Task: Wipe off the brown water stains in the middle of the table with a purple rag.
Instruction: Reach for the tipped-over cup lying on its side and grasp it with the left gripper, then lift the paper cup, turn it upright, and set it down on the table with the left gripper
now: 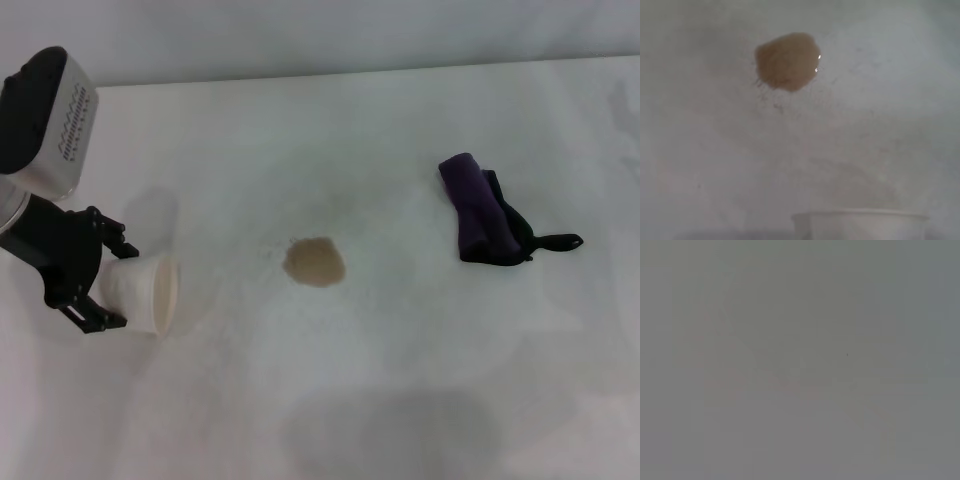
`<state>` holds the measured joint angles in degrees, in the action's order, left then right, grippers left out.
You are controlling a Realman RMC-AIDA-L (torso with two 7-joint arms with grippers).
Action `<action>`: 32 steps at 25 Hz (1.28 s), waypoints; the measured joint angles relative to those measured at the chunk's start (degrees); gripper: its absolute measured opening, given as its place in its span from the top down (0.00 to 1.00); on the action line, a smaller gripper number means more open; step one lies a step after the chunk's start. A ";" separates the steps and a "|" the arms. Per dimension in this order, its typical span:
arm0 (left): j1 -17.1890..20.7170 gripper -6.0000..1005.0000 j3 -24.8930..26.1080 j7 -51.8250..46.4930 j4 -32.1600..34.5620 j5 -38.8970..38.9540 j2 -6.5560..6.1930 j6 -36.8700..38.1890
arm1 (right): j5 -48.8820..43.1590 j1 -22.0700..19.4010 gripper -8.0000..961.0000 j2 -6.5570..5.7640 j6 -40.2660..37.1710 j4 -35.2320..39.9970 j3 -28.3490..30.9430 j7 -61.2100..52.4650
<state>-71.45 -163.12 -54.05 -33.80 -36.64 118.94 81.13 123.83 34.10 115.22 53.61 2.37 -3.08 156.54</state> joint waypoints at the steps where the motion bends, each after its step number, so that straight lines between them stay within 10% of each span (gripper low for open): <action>1: 0.18 0.13 0.00 -0.01 0.32 0.00 0.00 -0.22 | 0.00 0.00 0.17 0.00 0.01 0.00 0.00 0.00; 32: 1.54 0.15 0.09 -5.04 2.13 4.98 -0.14 -1.85 | -0.09 -0.26 0.17 0.09 0.09 0.63 -0.27 -0.10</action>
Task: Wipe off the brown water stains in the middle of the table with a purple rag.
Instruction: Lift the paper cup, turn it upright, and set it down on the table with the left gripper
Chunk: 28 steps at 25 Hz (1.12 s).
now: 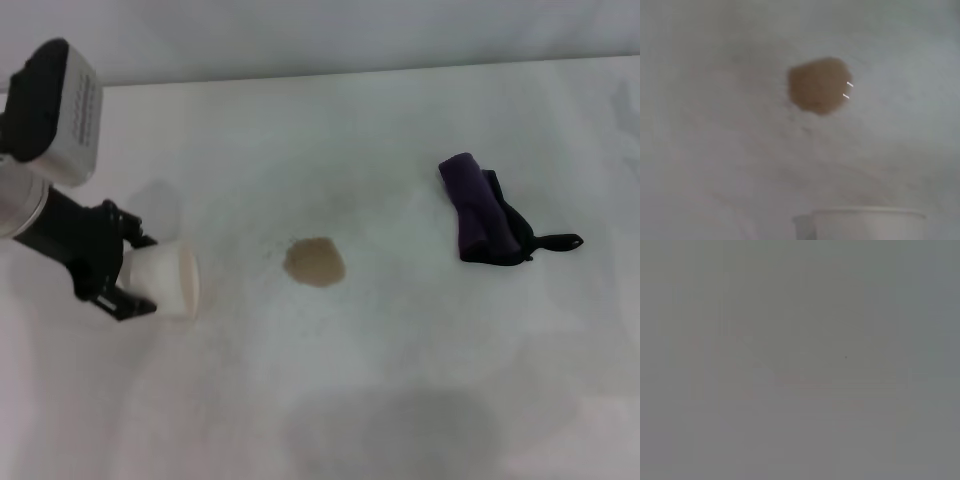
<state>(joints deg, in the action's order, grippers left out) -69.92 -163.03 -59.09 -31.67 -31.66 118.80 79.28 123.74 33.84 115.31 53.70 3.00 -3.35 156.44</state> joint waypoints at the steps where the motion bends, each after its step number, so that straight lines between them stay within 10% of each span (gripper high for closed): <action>1: 0.07 0.15 0.00 -0.41 -0.58 2.09 -0.05 -0.09 | -0.02 -0.01 0.17 0.00 0.00 0.00 0.00 0.00; 13: 10.47 0.26 -0.02 0.60 0.03 39.78 -0.16 -2.44 | -0.10 0.09 0.17 0.11 0.15 -0.34 -0.10 0.00; 23: 32.25 0.34 0.08 19.43 24.12 84.76 0.10 -4.89 | -0.43 0.40 0.17 0.31 0.77 -1.44 -0.27 0.00; 28: 37.44 0.36 0.13 26.33 35.73 99.81 0.54 -9.79 | -0.60 0.42 0.17 0.24 0.85 -1.51 -0.25 0.00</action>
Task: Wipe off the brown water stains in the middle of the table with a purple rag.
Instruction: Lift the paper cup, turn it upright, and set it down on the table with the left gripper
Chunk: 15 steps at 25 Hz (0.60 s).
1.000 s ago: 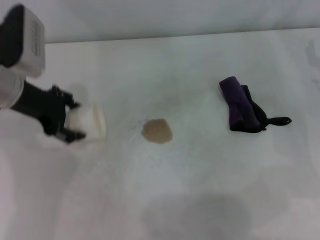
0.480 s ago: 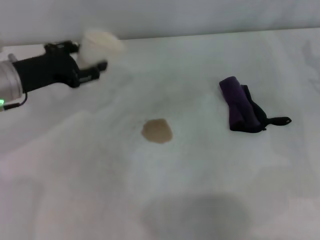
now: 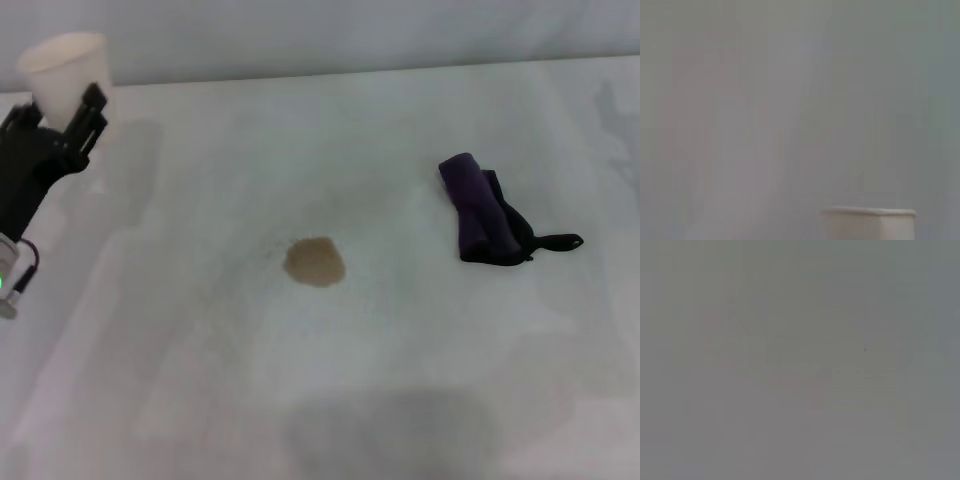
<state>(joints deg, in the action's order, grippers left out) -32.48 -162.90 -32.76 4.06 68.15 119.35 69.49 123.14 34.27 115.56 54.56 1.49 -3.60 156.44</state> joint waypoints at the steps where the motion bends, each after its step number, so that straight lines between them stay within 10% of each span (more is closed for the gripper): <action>1: 0.40 0.36 0.02 0.38 2.13 3.01 0.11 -2.19 | -0.01 0.02 0.17 -0.03 0.01 0.00 0.00 0.00; 15: 0.21 0.36 0.04 7.38 10.40 7.17 0.62 -17.37 | -0.01 0.45 0.17 -0.07 0.51 0.00 -0.80 -0.09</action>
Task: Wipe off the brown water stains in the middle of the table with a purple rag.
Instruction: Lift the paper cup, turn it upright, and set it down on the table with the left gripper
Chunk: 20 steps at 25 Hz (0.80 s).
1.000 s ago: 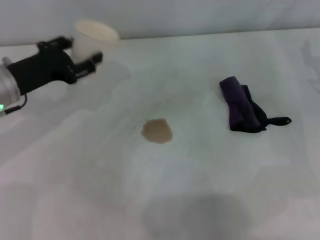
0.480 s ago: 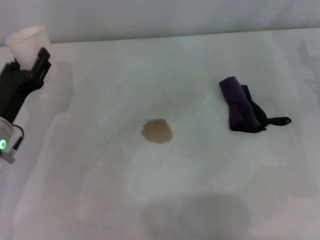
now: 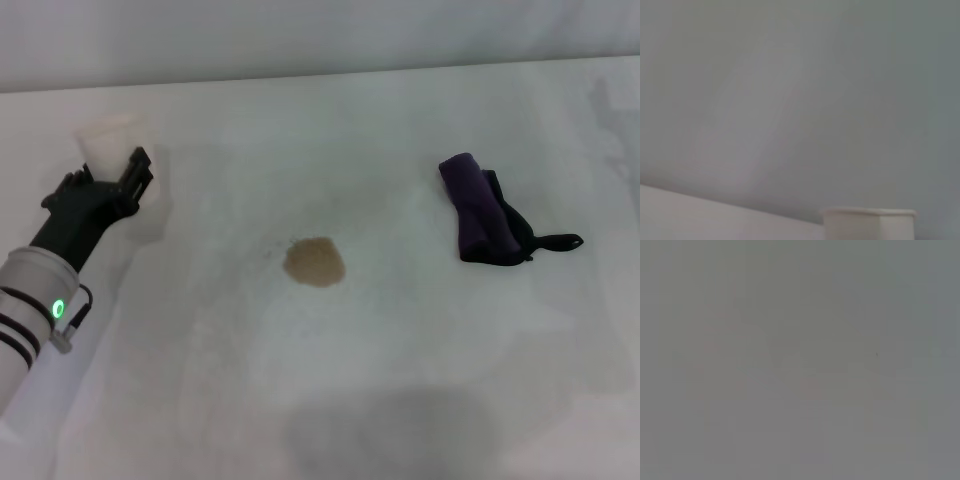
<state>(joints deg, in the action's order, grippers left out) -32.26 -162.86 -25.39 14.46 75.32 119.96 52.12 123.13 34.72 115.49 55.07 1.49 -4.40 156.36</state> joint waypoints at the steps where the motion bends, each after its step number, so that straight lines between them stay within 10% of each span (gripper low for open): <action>1: 0.21 0.36 0.00 0.46 0.26 0.00 0.02 -0.25 | 0.00 0.00 0.17 0.00 0.22 0.00 0.00 0.00; 20: 2.71 0.36 0.00 6.77 1.90 -3.59 0.00 -3.38 | -0.09 0.06 0.17 0.11 2.69 0.00 0.00 -1.58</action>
<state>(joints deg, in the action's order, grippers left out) -29.56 -162.86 -18.62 16.36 71.72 119.96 48.73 123.04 34.78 115.59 57.76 1.49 -4.39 154.77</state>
